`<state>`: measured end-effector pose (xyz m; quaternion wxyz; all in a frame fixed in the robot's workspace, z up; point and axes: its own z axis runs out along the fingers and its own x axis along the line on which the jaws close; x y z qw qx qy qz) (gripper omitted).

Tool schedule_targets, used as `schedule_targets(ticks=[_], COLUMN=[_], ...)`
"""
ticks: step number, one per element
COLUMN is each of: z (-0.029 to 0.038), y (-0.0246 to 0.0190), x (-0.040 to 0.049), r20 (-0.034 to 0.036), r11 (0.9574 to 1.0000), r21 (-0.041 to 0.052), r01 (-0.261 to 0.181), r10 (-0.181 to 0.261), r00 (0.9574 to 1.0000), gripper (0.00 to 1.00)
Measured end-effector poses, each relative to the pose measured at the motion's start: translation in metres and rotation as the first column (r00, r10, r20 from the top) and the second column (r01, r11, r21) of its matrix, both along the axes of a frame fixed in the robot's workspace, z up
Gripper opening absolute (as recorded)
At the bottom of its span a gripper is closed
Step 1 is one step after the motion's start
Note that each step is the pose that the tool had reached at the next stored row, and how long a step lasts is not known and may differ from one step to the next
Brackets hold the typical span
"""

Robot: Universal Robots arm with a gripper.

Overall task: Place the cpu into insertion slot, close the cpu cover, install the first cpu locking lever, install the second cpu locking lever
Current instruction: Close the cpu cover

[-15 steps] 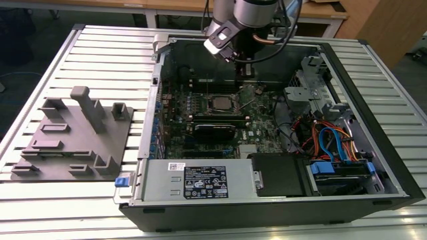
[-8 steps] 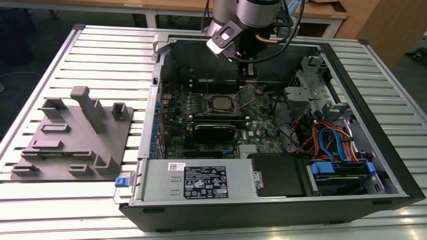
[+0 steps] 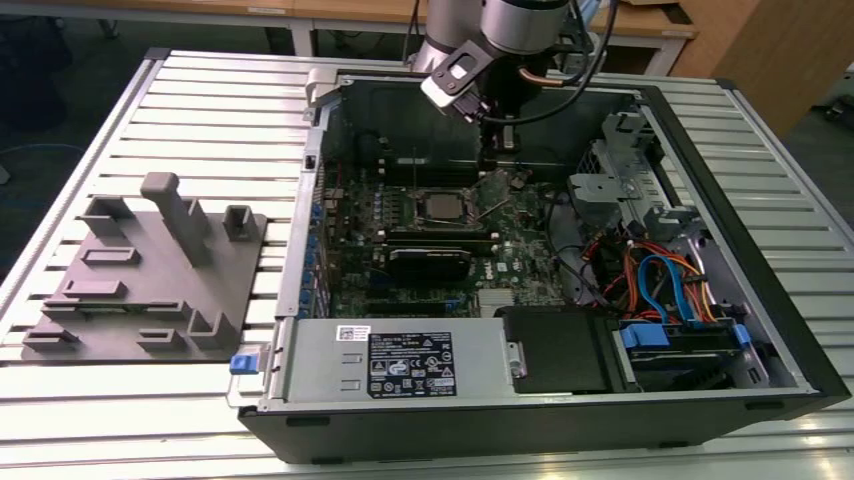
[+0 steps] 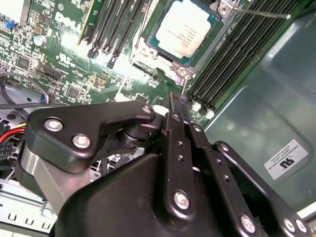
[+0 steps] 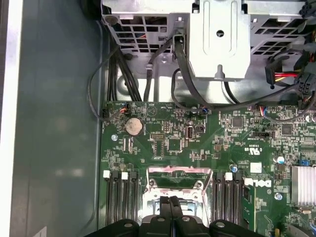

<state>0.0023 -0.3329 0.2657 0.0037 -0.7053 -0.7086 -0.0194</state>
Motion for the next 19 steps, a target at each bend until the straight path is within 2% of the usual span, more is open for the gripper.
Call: schedule_targets(ticks=[10, 19], z=[0.0000, 0.0000], y=[0.0022, 0.0033], x=[0.0079, 0.0101], r20=[0.0000, 0.0000], r11=[1.0000, 1.0000], r21=[-0.0001, -0.0001], r01=[0.000, 0.000], r10=[0.000, 0.000], r00=[1.0000, 1.0000], gripper=[0.10, 0.10])
